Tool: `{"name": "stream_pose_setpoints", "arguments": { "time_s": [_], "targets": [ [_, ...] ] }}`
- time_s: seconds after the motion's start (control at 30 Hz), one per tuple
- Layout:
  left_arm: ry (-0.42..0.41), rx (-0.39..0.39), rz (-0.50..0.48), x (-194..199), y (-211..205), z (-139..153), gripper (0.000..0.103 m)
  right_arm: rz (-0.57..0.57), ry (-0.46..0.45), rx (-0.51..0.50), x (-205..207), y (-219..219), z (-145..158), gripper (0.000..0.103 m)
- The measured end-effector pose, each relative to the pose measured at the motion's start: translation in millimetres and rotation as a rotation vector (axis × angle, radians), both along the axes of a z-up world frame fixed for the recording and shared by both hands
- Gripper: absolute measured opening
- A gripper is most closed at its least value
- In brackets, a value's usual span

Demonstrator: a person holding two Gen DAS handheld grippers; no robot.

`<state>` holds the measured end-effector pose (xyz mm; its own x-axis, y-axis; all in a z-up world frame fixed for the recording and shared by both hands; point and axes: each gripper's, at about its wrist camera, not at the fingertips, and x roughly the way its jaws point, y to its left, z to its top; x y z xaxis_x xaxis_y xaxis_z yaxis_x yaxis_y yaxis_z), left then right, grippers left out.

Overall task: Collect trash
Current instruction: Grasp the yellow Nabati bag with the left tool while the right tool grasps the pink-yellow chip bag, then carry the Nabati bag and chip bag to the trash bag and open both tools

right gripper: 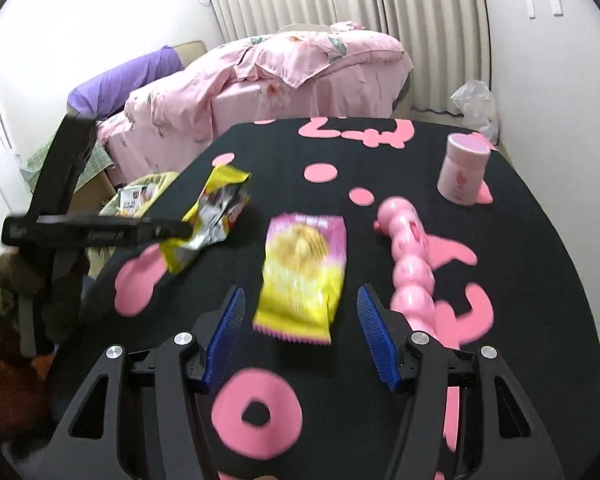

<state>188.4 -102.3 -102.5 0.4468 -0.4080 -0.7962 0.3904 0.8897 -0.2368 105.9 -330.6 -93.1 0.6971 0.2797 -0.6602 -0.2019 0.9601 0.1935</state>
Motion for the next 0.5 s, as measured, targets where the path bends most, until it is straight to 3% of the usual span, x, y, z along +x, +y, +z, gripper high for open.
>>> {"name": "stream_pose_setpoints", "arguments": {
  "time_s": [0.23, 0.5],
  "targets": [
    [-0.011, 0.006, -0.015, -6, 1, 2, 0.03, -0.042, 0.097, -0.013, 32, 7, -24, 0.048],
    [-0.019, 0.015, -0.055, -11, -11, 1, 0.043, -0.037, 0.09, -0.008, 18, 2, -24, 0.032]
  ]
}}
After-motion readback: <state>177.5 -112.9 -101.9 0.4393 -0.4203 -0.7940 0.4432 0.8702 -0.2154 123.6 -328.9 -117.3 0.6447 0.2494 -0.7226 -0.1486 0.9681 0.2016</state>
